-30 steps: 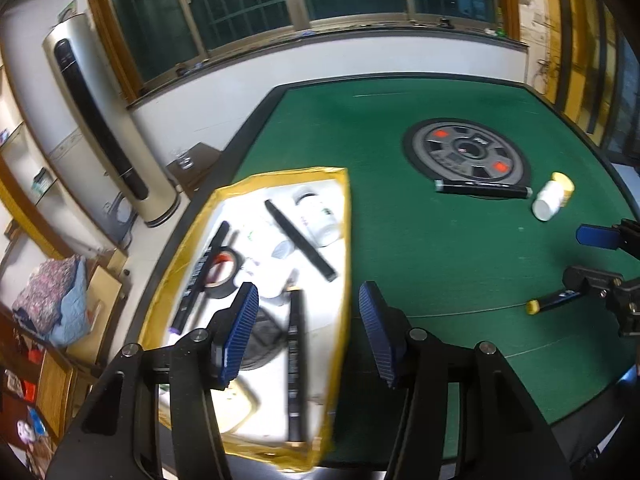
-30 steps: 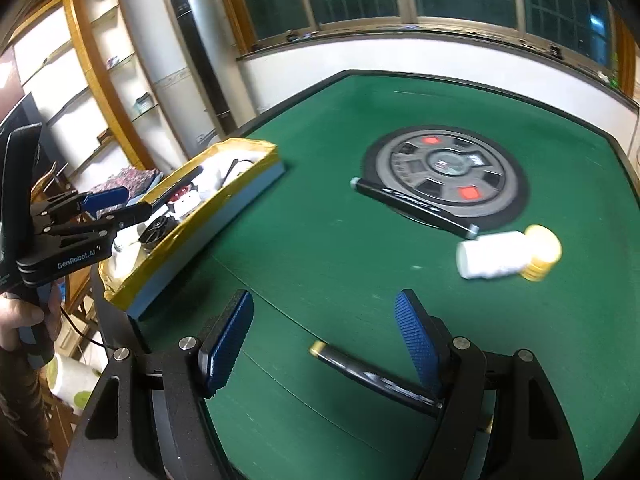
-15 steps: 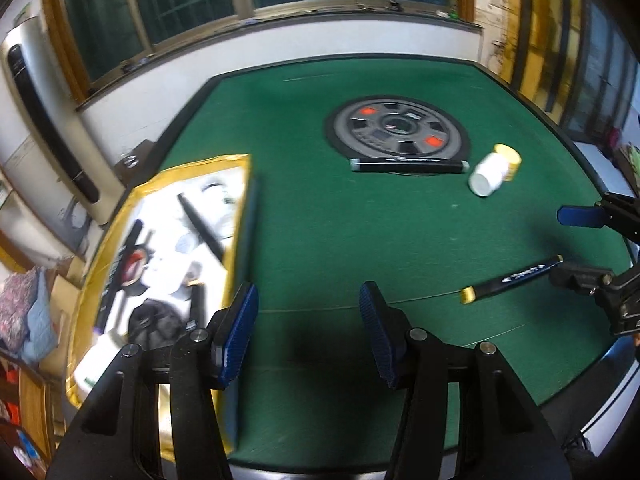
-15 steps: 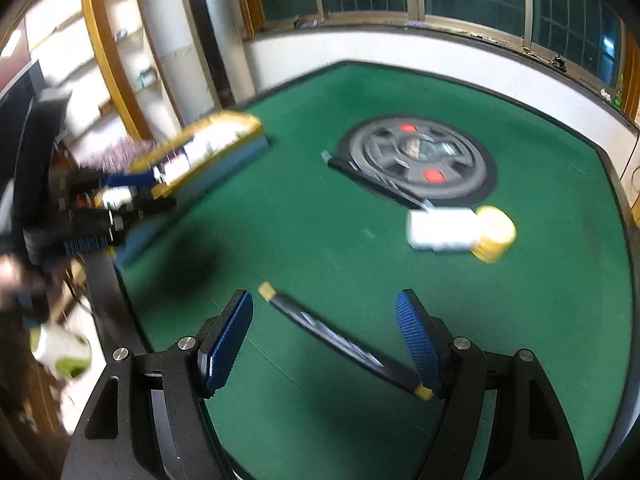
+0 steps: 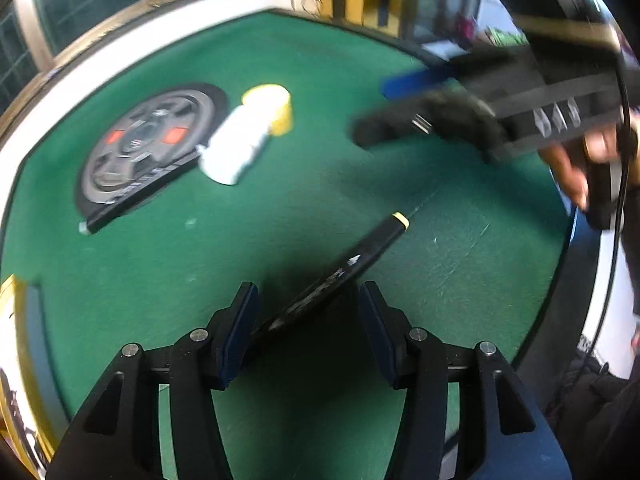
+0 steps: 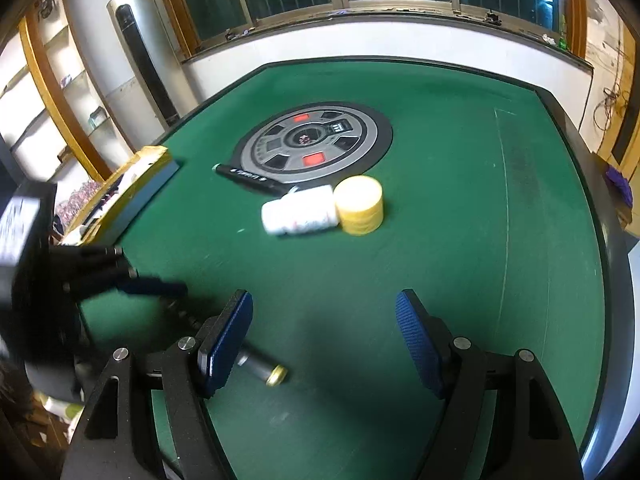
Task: Organize rigid objects
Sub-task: 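Grasp a yellow-capped black marker with left tool while right tool grasps a white bottle, then lift and carry the marker and white bottle over to the tray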
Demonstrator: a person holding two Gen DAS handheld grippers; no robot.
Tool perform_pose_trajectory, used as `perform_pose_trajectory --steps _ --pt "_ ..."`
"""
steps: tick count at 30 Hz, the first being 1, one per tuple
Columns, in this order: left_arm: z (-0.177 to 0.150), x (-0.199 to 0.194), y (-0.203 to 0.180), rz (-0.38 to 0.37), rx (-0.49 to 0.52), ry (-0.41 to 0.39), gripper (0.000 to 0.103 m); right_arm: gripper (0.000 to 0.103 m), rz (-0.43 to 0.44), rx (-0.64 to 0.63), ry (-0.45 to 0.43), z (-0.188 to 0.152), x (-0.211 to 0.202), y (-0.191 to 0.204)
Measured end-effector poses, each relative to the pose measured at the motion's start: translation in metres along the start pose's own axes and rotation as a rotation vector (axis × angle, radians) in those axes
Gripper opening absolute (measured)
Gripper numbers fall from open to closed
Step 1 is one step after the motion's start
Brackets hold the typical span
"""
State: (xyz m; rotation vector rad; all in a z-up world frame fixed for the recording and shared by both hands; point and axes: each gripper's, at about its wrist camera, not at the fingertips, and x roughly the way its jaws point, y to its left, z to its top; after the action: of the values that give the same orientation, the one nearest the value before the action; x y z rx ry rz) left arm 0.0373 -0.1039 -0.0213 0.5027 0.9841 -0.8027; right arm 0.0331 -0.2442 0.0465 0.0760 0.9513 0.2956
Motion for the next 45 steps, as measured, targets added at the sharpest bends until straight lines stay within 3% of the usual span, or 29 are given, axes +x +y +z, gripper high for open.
perform_pose_trajectory --steps 2,6,7,12,16,21,25,28,32,39,45 --pt "0.001 0.008 -0.003 -0.009 -0.001 0.003 0.051 0.069 -0.03 -0.014 0.02 0.01 0.013 -0.003" --pt "-0.001 0.006 0.0 -0.021 -0.035 -0.004 0.015 0.066 0.006 0.005 0.04 0.02 0.029 -0.001" --pt "-0.004 0.004 0.002 -0.017 -0.052 -0.003 0.012 0.064 0.021 0.021 0.039 0.022 0.031 0.001" --pt "-0.024 -0.008 0.023 -0.001 -0.195 0.001 0.012 0.051 0.117 0.182 0.022 0.033 0.045 0.011" --pt "-0.052 -0.023 0.046 0.03 -0.311 0.002 0.012 0.05 0.182 0.382 0.002 0.039 0.058 0.009" --pt "-0.076 -0.034 0.068 0.097 -0.402 -0.001 0.013 0.05 0.106 0.499 0.007 0.049 0.069 0.006" --pt "-0.083 -0.036 0.079 0.105 -0.441 -0.011 0.013 0.049 0.029 0.501 0.039 0.055 0.083 0.011" --pt "-0.081 -0.034 0.08 0.109 -0.439 -0.017 0.013 0.037 -0.026 0.481 0.056 0.059 0.094 0.015" --pt "-0.087 -0.039 0.087 0.097 -0.451 -0.029 0.012 0.036 -0.048 0.434 0.068 0.061 0.091 0.017" --pt "-0.093 -0.058 0.098 0.025 -0.514 -0.095 0.012 0.035 -0.028 0.36 0.057 0.052 0.075 0.028" --pt "-0.099 -0.091 0.111 0.005 -0.557 -0.171 0.012 0.035 0.055 0.303 -0.003 0.056 0.048 0.056"
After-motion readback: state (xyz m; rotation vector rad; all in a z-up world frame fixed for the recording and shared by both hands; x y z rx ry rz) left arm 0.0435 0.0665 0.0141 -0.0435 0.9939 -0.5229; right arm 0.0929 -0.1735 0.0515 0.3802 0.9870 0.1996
